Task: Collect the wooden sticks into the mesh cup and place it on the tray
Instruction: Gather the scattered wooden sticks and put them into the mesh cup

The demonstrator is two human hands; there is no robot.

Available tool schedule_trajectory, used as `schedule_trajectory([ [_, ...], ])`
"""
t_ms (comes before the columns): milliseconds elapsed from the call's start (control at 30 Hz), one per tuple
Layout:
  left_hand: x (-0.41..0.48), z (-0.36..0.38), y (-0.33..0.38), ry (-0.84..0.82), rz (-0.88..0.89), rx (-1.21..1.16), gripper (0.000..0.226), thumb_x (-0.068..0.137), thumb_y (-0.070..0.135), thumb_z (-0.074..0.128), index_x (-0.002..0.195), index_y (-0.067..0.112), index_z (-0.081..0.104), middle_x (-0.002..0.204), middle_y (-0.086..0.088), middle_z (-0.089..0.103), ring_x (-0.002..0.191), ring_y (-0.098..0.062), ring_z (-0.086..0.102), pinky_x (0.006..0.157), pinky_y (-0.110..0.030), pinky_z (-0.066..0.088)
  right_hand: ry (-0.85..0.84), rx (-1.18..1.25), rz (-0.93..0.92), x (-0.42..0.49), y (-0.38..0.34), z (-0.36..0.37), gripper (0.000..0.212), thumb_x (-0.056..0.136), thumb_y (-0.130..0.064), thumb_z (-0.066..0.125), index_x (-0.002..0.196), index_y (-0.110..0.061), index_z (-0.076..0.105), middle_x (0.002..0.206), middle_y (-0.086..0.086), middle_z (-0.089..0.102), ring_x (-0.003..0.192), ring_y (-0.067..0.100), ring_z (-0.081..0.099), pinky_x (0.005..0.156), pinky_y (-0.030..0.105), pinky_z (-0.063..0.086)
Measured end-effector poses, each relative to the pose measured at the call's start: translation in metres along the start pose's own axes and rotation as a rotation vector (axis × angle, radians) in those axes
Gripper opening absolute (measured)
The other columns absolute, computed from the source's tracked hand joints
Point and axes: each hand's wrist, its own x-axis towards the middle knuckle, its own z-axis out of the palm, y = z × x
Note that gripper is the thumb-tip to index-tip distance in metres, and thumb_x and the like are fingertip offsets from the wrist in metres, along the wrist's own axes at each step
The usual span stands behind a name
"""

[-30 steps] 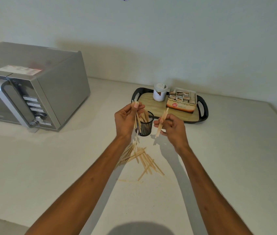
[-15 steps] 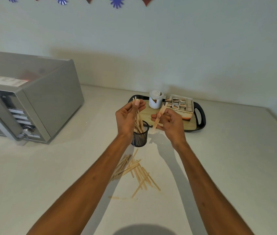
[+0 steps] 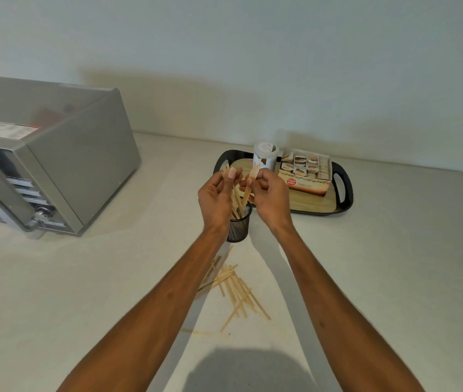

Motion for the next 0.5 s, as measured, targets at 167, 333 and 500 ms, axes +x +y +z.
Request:
schedule_trajectory([
  [167, -0.0014, -0.0031, -0.0054, -0.048, 0.033, 0.051, 0.022, 0.108, 0.024, 0.07, 0.121, 0.011, 0.081, 0.116, -0.01, 0.083, 0.113, -0.027, 0.079, 0.099, -0.039, 0.063, -0.011, -0.073, -0.041, -0.0027, 0.0043, 0.0034, 0.013, 0.106, -0.014, 0.065, 0.115, -0.008, 0.071, 0.104, 0.001, 0.08, 0.095, 0.009, 0.078, 0.087, 0.037, 0.067],
  [333, -0.0029, -0.0017, -0.0056, -0.064, 0.056, 0.122, 0.024, 0.107, 0.022, 0.07, 0.125, 0.006, 0.077, 0.116, -0.008, 0.082, 0.112, -0.026, 0.079, 0.102, -0.042, 0.063, -0.02, -0.114, -0.073, -0.0038, 0.0087, 0.0016, 0.002, 0.105, -0.012, 0.067, 0.104, -0.012, 0.069, 0.096, 0.003, 0.078, 0.089, 0.01, 0.077, 0.081, 0.031, 0.067],
  [500, -0.0029, -0.0038, 0.0018, -0.048, 0.068, 0.161, 0.029, 0.107, 0.021, 0.071, 0.132, 0.007, 0.074, 0.126, 0.001, 0.08, 0.123, -0.015, 0.075, 0.105, -0.029, 0.059, -0.057, -0.113, -0.054, -0.0072, 0.0079, -0.0014, 0.015, 0.106, -0.013, 0.065, 0.115, -0.007, 0.075, 0.107, 0.002, 0.079, 0.101, 0.011, 0.076, 0.094, 0.033, 0.064],
])
